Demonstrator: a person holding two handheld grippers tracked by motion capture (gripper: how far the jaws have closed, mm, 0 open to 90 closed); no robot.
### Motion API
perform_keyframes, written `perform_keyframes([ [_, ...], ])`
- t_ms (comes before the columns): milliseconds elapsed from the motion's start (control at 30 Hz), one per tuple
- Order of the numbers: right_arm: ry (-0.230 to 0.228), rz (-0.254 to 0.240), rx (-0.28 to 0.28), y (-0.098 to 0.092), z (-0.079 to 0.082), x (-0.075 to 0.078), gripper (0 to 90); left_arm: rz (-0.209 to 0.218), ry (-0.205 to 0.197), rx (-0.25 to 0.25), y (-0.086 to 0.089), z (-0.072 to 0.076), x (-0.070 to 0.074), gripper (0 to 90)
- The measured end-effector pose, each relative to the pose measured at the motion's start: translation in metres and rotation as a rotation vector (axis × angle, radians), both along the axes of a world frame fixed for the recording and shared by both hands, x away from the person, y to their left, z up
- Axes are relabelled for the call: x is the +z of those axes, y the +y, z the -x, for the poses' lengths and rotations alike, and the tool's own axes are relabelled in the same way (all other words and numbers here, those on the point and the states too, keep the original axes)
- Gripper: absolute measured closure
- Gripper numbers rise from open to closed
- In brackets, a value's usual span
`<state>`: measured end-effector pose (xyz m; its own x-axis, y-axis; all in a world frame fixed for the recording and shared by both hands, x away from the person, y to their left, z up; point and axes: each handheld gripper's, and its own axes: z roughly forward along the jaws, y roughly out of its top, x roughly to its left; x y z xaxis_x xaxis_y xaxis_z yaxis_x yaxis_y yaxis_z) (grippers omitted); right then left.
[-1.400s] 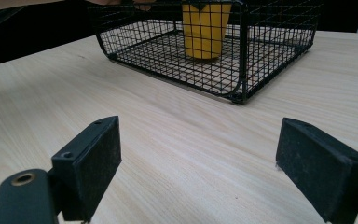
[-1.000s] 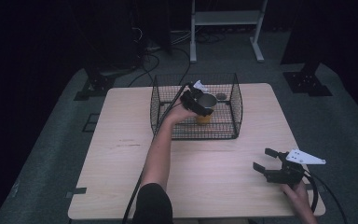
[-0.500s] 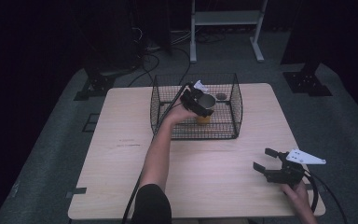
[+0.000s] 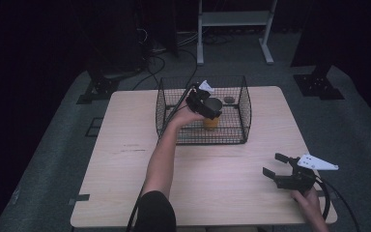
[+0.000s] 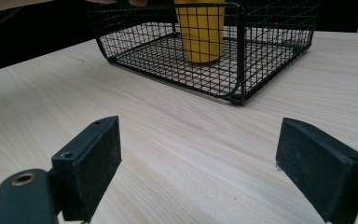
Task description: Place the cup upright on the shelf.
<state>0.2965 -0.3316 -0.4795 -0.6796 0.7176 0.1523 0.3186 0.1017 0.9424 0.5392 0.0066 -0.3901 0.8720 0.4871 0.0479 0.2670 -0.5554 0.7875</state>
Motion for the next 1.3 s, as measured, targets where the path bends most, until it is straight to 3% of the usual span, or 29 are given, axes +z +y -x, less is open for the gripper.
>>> perform_keyframes([
  [667, 0.002, -0.019, -0.002, -0.002, 0.0, 0.0, 13.0, 0.025, -0.045, -0.014, 0.0, 0.006, 0.013, 2.1],
  [867, 0.001, -0.014, -0.004, -0.002, 0.0, 0.0, 13.0, 0.056, -0.06, -0.001, 0.002, 0.009, 0.022, 2.1],
  [1167, -0.001, -0.012, -0.002, -0.001, 0.0, 0.0, 13.0, 0.071, -0.104, -0.026, 0.004, 0.027, 0.036, 0.6],
  [1300, 0.0, -0.012, -0.005, -0.001, 0.0, 0.0, 13.0, 0.099, -0.113, -0.035, 0.008, 0.036, 0.04, 0.6],
])
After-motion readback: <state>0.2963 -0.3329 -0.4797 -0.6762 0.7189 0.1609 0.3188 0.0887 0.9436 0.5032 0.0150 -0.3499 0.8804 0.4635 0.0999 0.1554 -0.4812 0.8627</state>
